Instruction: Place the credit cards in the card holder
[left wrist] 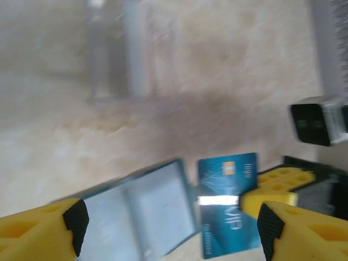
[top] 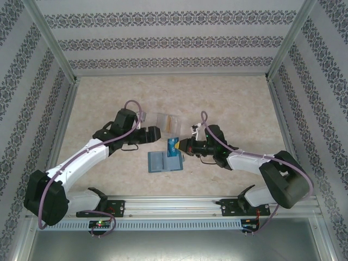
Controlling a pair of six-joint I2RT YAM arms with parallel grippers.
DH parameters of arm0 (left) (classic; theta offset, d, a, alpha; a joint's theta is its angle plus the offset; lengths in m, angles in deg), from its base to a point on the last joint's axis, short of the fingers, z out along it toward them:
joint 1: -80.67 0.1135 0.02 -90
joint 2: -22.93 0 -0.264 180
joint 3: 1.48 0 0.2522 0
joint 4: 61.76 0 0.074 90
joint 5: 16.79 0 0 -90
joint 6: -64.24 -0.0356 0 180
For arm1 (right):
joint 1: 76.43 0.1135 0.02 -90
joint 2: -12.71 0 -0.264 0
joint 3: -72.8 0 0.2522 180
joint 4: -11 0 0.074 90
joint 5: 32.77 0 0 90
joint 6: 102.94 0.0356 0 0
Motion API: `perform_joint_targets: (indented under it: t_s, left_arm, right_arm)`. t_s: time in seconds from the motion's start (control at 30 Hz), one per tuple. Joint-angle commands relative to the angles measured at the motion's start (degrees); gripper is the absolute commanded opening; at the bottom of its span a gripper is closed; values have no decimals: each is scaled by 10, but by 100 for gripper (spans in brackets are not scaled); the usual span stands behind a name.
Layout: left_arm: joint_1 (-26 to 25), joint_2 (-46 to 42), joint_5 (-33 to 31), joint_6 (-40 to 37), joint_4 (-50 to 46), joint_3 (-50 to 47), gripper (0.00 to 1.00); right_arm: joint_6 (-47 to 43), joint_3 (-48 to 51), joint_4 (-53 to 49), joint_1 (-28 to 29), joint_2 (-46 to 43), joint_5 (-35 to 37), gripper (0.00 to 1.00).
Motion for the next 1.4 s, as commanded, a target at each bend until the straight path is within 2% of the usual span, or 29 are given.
perform_joint_targets:
  t_s: [0.0,0.13,0.37,0.47,0.8,1.1,1.37]
  left_arm:
    - [-3,-20,-55,-24,-62,-39,84]
    - [-6,-22,-75,-9,-62,-73,82]
    - [-15,9,-62,-9,-41,-102,70]
    - [-32,26,-61,-30,-38,-100,63]
    - [-60,118,-140,-29,-75,-75,56]
    - [-64,139,-126,-21,-53,-85,55]
    - [-64,157,-119,-20,-65,-66,44]
  right_arm:
    - [-31,1,6,37,30,27,0]
    - [-45,-20,13,72,84,44,0]
    - [-50,-33,44,73,157,29,0]
    - [-55,-37,37,70,153,28,0]
    - [-55,-31,27,46,147,19,0]
    - [-32,-34,62,64,188,12,0]
    - [3,-37,75,71,200,13,0]
